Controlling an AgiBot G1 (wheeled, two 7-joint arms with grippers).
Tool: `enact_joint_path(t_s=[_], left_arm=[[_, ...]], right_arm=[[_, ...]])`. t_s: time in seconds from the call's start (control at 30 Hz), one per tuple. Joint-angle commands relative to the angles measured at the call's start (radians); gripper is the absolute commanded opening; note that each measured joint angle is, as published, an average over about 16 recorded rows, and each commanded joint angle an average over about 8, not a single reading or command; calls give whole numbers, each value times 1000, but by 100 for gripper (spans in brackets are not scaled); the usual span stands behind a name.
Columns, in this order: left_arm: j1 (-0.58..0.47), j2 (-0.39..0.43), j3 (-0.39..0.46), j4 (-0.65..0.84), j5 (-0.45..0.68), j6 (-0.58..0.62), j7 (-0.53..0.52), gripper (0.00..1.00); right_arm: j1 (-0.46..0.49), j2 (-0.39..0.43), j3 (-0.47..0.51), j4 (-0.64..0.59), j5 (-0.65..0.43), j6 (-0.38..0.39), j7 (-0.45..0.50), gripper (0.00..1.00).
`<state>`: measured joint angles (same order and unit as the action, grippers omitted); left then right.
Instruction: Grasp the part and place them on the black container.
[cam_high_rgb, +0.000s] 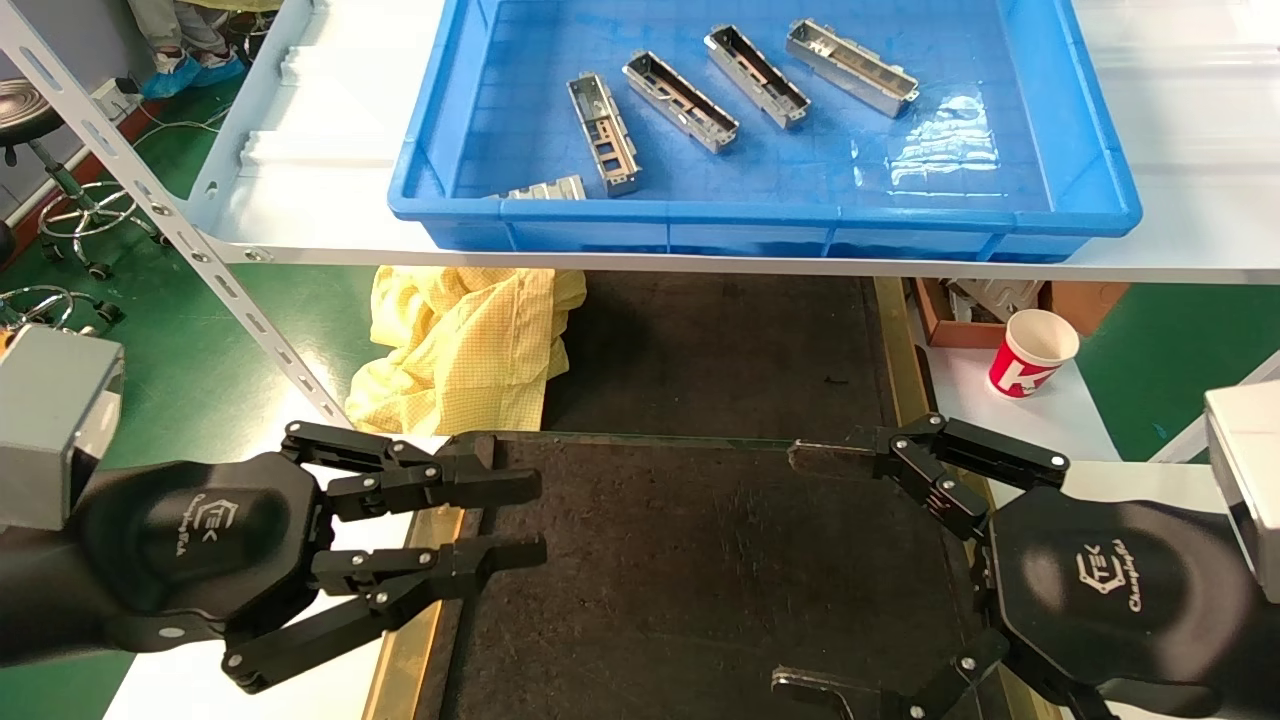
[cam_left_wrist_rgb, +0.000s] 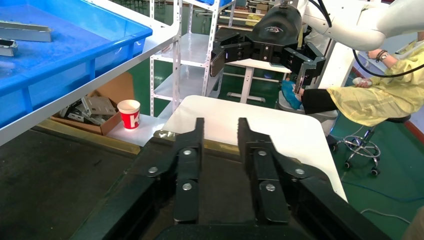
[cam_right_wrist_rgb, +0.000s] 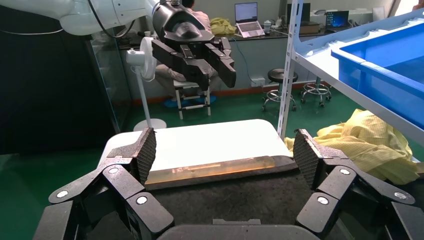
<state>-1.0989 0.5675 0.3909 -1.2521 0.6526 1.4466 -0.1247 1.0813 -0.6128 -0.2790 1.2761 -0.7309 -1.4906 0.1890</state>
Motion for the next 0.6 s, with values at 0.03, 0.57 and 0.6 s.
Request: enact_joint_path(t_s=[0.03, 0.57, 0.6], left_arm=[[0, 0, 0, 0, 0, 0, 0, 0], [0, 0, 0, 0, 0, 0, 0, 0], [0, 0, 0, 0, 0, 0, 0, 0]], right_arm=[[-3, 1, -1, 3, 1, -2, -1, 100], [314, -137, -51, -227, -132, 88, 35, 100], [343, -153, -59, -253, -150, 95, 32, 100]])
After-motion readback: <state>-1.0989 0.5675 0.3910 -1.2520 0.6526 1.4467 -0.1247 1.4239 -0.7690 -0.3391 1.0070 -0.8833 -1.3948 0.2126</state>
